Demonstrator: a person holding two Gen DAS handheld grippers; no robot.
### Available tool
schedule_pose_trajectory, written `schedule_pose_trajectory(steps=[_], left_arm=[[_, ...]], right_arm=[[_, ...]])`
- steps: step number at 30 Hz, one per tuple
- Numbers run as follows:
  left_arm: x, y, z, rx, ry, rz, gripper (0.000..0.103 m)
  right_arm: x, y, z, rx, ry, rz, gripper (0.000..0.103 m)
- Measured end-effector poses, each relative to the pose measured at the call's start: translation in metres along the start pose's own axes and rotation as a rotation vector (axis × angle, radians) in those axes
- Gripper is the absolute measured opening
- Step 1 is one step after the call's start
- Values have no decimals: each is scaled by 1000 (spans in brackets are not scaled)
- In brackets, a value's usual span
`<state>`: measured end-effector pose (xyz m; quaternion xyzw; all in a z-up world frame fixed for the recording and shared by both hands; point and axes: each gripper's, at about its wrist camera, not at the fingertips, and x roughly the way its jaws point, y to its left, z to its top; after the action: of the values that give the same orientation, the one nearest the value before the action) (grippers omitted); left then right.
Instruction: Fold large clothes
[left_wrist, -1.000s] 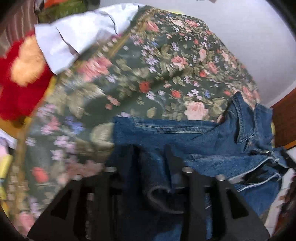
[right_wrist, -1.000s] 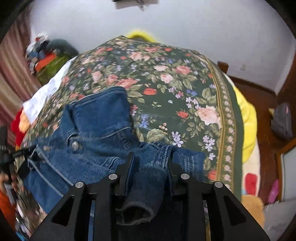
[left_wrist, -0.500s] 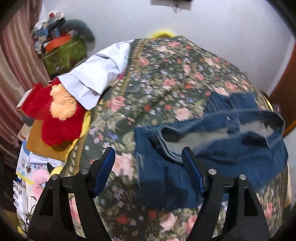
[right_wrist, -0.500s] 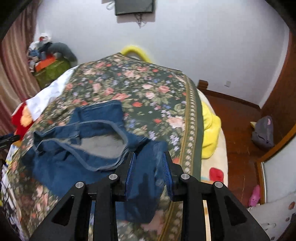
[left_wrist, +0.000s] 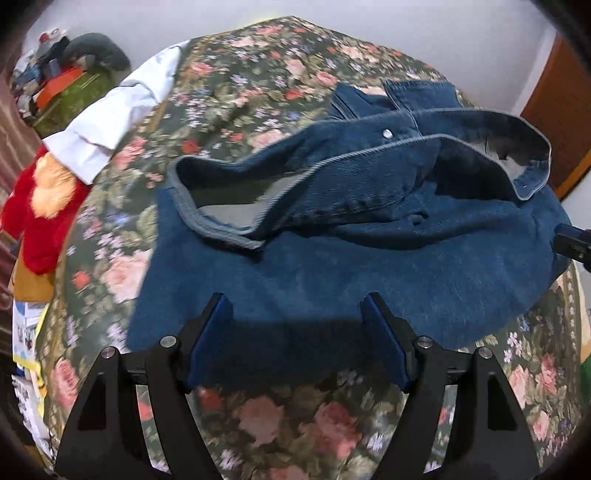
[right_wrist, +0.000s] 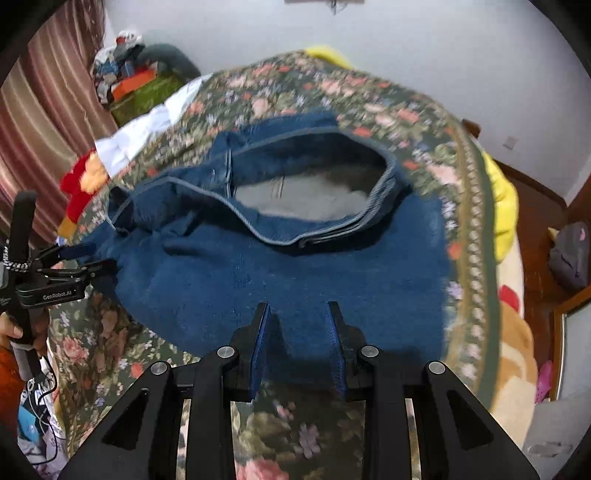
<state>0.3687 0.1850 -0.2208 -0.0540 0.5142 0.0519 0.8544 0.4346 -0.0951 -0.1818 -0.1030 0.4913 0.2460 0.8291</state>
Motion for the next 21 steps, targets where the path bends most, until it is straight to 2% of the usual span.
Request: schedule_pose_trajectory(steps=[4, 7, 9, 11, 13, 17, 19, 21], left_arm=[[20, -4, 18, 25, -14, 30, 75], [38, 4, 38, 21, -24, 117, 75], [46, 17, 53, 0, -44, 174, 75], [49, 34, 66, -39, -74, 195, 75], [52, 50, 76, -87, -89, 173, 75], [67, 71, 90, -172, -73, 115, 80], [73, 75, 90, -179, -74, 123, 83], [75, 73, 88, -170, -71, 143, 84]], right_arm=[[31, 7, 19, -30, -3, -28, 25], [57, 6, 40, -17, 28, -40, 25], [64, 2, 54, -3, 3, -63, 25], [68, -3, 71, 1, -46, -128, 25], [71, -12, 85, 20, -83, -165, 25], [81, -33, 107, 100, -100, -176, 25], [77, -39, 113, 138, -131, -180, 25], [69, -42, 116, 156, -176, -263, 25]])
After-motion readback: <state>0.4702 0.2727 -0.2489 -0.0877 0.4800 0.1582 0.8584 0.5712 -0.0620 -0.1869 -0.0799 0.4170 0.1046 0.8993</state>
